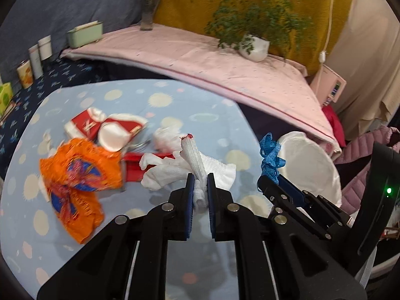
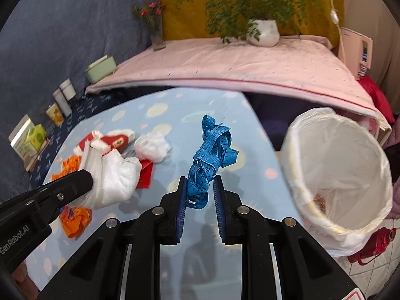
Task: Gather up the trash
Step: 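Grasp the white glove with the left tool while the right grasps the blue strip, then carry glove and blue strip over the bin and open both tools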
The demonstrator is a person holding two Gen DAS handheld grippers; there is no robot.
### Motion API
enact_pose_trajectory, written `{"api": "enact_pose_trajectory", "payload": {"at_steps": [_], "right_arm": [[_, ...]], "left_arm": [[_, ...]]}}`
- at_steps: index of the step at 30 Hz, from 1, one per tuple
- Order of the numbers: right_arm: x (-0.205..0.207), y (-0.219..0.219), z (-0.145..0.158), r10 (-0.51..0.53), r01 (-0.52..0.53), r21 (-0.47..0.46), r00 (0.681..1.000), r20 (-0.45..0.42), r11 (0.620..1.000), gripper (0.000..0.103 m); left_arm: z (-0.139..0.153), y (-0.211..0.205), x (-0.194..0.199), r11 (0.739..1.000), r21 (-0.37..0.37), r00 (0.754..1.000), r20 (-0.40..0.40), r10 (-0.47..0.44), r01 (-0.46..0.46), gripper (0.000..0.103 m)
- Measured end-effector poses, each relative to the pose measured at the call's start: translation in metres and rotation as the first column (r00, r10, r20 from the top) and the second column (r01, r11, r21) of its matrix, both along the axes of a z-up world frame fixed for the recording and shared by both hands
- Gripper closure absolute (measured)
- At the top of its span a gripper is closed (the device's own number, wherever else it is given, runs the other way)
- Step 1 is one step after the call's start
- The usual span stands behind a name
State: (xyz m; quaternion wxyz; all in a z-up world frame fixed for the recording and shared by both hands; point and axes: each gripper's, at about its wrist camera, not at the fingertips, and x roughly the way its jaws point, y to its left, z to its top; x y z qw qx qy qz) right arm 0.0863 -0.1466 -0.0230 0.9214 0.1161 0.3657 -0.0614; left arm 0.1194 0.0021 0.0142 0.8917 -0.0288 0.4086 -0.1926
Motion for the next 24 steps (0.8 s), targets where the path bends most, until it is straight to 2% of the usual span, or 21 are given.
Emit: {"api": "enact_pose_trajectory", "payload": {"at_steps": [10, 17, 24], "right_arm": [[-0.030, -0.069, 0.030, -0.106, 0.106, 0.000, 0.992, 0.066, 0.994, 0.083], [-0.048, -0.115, 0.028, -0.179, 0.179, 0.014, 0.981, 0.069, 0.984, 0.083], [-0.059, -0.153, 0.018, -0.241, 0.240, 0.031, 0.969, 0.056, 0.970, 0.083]], "left_arm": [[0.030, -0.081, -0.009, 0.990, -0.015, 0.989, 0.050, -0.137, 0.138, 0.093], [0.035, -0.138, -0.015, 0.974, -0.005, 0.973, 0.058, -0.225, 0.226, 0.093], [0.033, -0.176, -0.019, 0.959, 0.004, 0.957, 0.063, -0.283, 0.283, 0.093]]}}
